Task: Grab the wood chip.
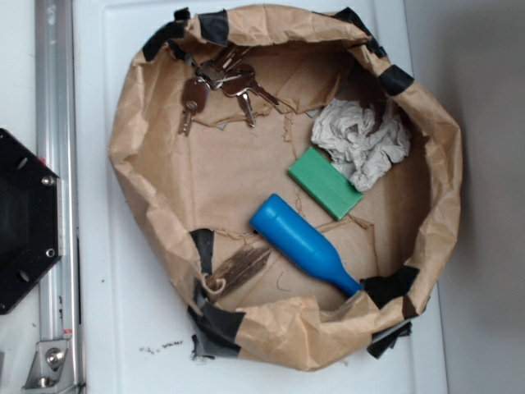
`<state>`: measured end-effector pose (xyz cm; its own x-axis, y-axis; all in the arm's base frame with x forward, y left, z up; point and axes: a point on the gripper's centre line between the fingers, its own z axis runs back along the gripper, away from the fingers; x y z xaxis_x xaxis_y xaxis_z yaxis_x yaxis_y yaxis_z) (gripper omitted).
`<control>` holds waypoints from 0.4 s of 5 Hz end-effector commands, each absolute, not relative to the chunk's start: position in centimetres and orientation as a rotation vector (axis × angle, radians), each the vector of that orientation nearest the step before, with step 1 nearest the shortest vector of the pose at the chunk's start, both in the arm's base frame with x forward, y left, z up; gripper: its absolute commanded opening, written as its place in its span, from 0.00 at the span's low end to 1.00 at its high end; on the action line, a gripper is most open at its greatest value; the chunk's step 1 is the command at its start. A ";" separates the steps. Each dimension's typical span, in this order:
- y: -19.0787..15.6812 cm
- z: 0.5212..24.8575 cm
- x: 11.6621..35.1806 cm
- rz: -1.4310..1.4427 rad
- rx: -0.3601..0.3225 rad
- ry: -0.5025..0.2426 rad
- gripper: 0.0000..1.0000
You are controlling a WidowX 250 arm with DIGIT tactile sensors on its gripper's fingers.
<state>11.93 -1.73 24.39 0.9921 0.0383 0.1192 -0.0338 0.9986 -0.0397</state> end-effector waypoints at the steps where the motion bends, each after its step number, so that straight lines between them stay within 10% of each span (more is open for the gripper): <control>1: -1.7 24.4 11.9 0.036 -0.038 -0.120 1.00; 2: -1.1 22.4 15.9 0.155 -0.087 -0.031 1.00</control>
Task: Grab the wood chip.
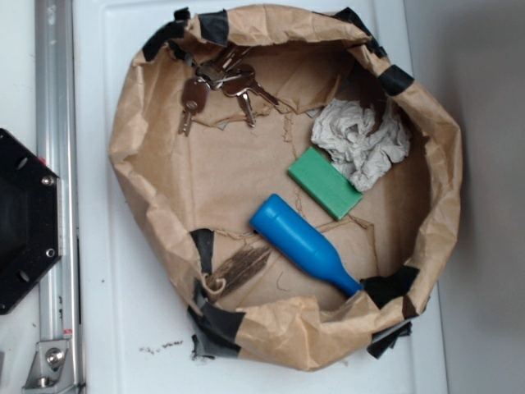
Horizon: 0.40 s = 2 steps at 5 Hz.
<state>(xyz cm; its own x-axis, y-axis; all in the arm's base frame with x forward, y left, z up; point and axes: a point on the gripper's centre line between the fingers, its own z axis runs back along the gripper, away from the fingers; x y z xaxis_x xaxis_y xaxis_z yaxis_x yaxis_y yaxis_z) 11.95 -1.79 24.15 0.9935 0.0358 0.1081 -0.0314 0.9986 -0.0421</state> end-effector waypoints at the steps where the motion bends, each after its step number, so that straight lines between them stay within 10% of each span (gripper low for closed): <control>1: -0.8 20.4 19.0 0.233 -0.121 -0.003 1.00; 2: -0.5 17.4 20.0 0.392 -0.138 0.074 1.00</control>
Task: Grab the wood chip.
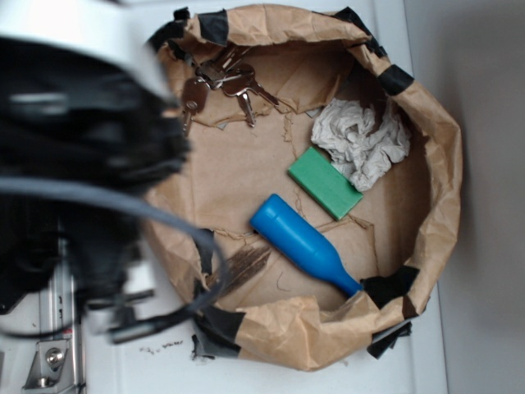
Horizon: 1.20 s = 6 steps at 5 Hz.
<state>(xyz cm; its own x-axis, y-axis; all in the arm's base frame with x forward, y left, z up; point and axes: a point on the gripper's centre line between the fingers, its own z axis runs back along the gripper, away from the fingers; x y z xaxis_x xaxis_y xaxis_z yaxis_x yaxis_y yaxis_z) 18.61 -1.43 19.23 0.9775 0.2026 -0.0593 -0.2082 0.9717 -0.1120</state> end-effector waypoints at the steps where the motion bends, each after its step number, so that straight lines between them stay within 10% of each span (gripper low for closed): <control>1: -1.3 15.2 20.8 0.507 -0.137 0.137 1.00; 4: -3.7 8.6 24.9 0.517 -0.199 0.175 1.00; 6: -8.7 4.3 23.5 0.434 -0.187 0.230 1.00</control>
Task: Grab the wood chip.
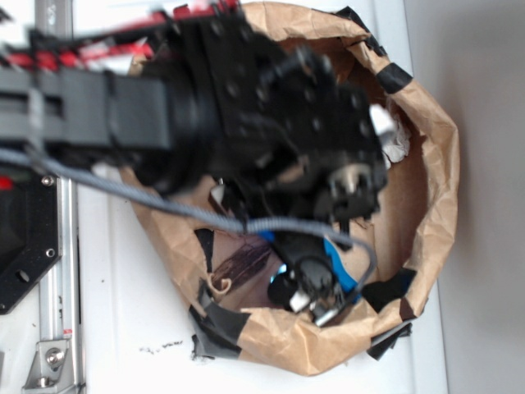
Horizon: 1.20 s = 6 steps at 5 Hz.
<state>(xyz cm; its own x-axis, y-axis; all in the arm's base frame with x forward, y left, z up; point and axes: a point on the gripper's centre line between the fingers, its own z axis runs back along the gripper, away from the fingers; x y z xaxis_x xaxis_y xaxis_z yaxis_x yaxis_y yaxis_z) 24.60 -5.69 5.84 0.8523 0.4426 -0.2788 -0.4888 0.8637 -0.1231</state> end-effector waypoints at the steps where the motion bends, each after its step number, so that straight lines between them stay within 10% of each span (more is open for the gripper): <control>1: -10.2 2.7 22.8 0.421 -0.194 0.238 1.00; 3: -9.3 -0.3 21.6 0.386 -0.137 0.182 0.91; 4: -9.6 -0.1 21.9 0.370 -0.110 0.148 0.00; 6: -9.4 0.3 22.1 0.337 -0.088 0.100 0.00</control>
<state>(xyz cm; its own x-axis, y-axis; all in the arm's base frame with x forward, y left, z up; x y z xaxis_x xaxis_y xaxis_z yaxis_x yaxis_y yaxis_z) 22.38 -8.80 0.85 0.9230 0.3594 -0.1376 -0.3697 0.9273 -0.0584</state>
